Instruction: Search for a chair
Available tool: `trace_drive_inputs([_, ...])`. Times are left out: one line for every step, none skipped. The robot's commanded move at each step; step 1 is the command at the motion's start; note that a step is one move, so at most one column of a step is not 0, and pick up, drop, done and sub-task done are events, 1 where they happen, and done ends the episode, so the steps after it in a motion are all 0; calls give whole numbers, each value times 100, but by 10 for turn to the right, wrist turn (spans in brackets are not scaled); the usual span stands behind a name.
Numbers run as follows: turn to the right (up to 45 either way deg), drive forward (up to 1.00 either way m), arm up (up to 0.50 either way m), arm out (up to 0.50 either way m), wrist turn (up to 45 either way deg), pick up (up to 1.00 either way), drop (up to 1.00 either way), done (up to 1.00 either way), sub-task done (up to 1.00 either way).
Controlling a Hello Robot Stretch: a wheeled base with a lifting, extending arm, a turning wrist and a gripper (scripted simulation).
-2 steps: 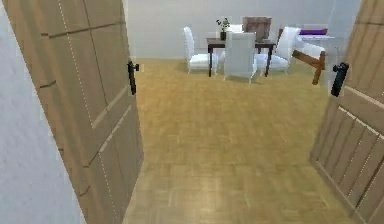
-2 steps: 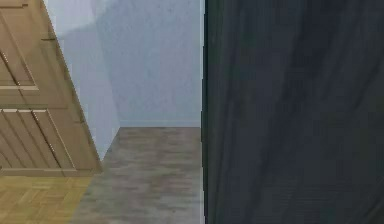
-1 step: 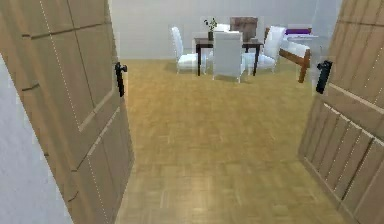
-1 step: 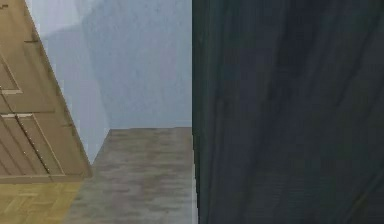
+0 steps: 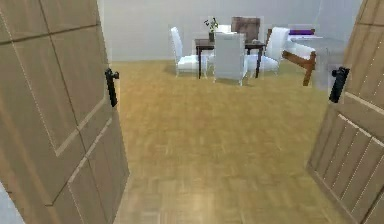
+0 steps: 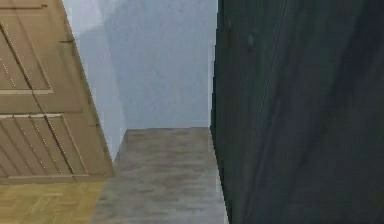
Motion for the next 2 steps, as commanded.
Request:
trace_drive_inputs([120,0,0,0,0,0,0,0,0])
trace_drive_inputs([0,100,0,0,0,0,0,0,0])
